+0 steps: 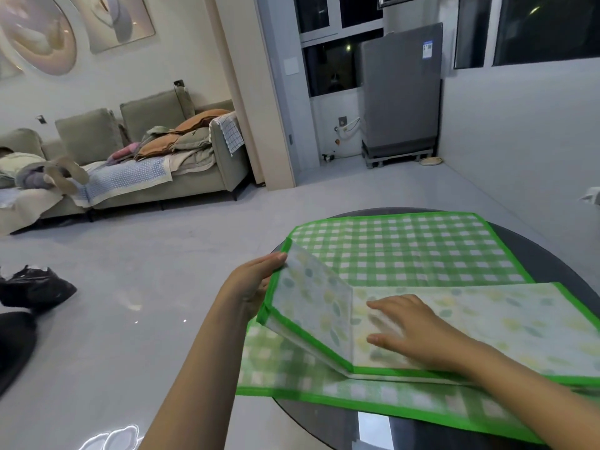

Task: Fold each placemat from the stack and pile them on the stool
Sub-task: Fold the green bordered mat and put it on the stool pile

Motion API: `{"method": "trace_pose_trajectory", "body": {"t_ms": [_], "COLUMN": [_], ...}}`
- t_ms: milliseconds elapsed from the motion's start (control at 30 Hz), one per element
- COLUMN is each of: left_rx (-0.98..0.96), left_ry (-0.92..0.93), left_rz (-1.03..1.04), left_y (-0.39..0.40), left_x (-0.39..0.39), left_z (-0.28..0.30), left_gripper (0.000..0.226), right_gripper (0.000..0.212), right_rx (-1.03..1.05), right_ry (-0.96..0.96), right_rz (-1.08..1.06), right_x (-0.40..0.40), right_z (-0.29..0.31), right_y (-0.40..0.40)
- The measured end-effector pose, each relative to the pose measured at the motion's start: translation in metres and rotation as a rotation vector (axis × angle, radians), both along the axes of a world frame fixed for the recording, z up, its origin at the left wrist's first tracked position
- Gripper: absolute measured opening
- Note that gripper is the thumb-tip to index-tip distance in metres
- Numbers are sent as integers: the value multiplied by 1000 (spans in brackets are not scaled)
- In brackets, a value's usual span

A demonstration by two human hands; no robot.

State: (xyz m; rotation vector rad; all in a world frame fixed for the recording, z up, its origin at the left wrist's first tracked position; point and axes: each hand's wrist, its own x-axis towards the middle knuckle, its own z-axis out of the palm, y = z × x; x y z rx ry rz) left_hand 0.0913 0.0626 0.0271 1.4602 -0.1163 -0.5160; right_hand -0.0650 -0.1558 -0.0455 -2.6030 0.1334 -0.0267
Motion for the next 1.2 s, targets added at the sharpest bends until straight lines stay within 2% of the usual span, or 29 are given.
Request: {"method": "trace_pose_trajectory", "body": {"t_ms": [133, 167, 233, 400, 533, 633, 800, 1000, 1133, 1200], "left_rx": [-83, -115, -131, -181, -132, -75, 63, 207, 227, 271], "left_ry": [57, 72, 84, 98, 151, 151, 112, 4, -17, -88], "left_rz": [-78, -106, -147, -225, -266, -279, -267, -288, -313, -299], "left_y": [-31, -39, -56, -105, -135, -149, -165, -172, -173, -174], "left_x": [-14, -20, -31, -59, -70, -83, -95, -105, -107, -104], "left_z": [3, 5, 6, -7, -27, -36, -56, -65, -62, -63], "left_gripper": [52, 50, 26, 10, 9, 18, 47, 44, 46, 40], "right_gripper": [51, 47, 38, 18, 14, 15, 32, 29, 28, 28], "right_rx": [206, 225, 269, 359, 504, 580, 557, 376, 269, 249], "right_ry": [-80, -101, -128, -172, -193, -168, -81, 18, 53, 43], "right_rz": [-129, -158, -211, -291, -342, -371, -402, -328, -354, -374], "right_x": [-13, -17, -26, -45, -56, -61, -65, -71, -71, -70], "right_z": [12, 14, 16, 22, 27, 31, 31, 20, 12, 10], "right_y": [-20, -25, -34, -48, -56, -58, -55, -53, -53, -51]}}
